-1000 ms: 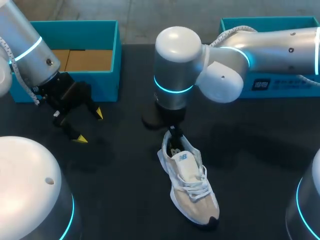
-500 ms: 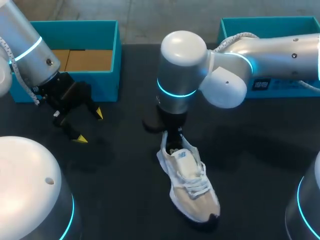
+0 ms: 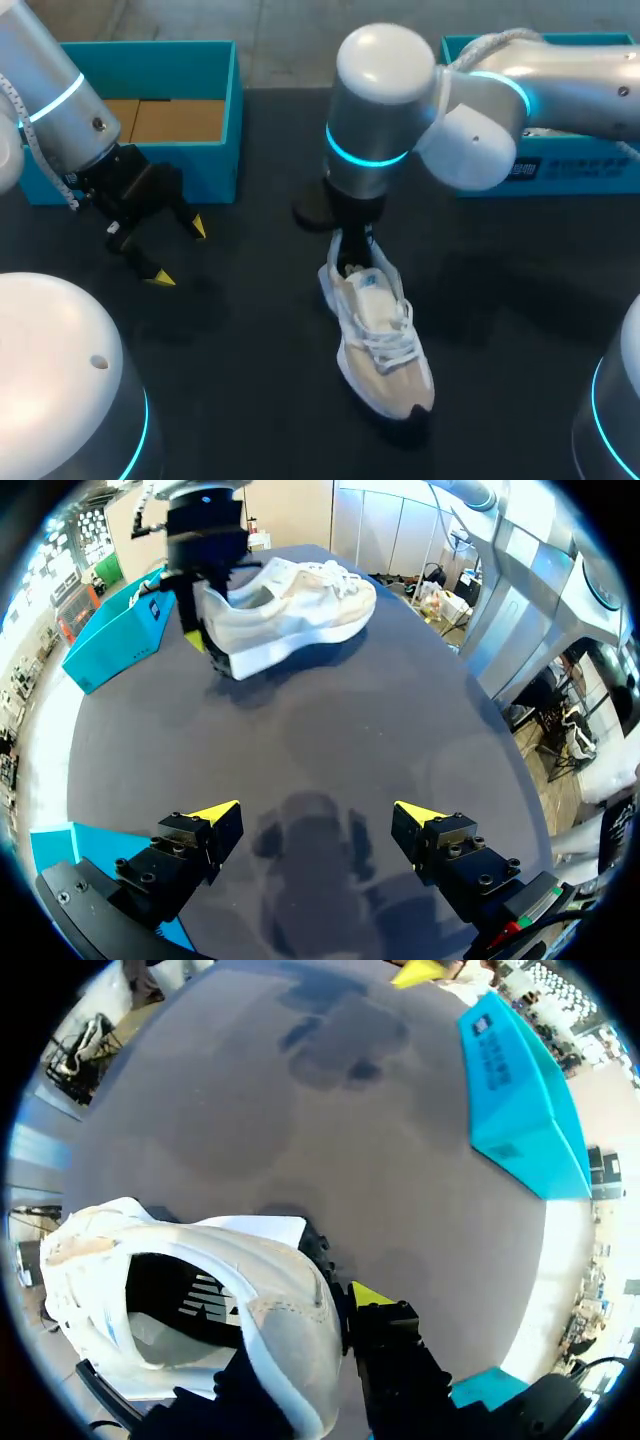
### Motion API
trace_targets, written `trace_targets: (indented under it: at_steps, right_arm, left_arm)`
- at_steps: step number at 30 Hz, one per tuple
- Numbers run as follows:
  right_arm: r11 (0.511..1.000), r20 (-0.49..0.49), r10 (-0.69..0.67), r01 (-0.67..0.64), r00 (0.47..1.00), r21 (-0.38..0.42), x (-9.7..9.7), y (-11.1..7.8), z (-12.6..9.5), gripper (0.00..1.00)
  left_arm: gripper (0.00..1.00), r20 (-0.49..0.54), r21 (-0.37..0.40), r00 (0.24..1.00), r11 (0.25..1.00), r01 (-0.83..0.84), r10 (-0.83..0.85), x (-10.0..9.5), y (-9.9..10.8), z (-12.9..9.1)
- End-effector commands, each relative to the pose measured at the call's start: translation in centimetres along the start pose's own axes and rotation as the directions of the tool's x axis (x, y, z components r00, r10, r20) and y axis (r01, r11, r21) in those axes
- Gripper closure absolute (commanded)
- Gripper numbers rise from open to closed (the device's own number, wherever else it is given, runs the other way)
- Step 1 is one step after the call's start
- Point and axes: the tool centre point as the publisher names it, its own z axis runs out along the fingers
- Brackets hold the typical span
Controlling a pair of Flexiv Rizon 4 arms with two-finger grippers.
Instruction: Take the shoe out of the shoebox, open the shoe tongue, remove and reinsert the insole, then place the shoe into the shoebox
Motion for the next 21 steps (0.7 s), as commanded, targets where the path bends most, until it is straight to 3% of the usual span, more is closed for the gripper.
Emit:
trace_targets:
  at_steps: [1,4,21]
  right_arm:
    - [1.000,-0.003,0.019,-0.019,1.000,0.011,-1.9,-1.6,-4.0,1.00]
    - [1.000,0.003,-0.005,0.005,1.000,-0.030,-3.5,-2.3,-5.7,1.00]
    - [1.000,0.003,-0.005,0.005,1.000,-0.030,-3.5,-2.3,-5.7,1.00]
  left_arm:
    - [0.00,0.000,-0.003,1.000,1.000,0.000,0.000,0.1,0.0,0.0]
    - [0.00,0.000,-0.003,1.000,1.000,0.000,0.000,0.1,0.0,0.0]
    - [0.00,0.000,-0.003,1.000,1.000,0.000,0.000,0.1,0.0,0.0]
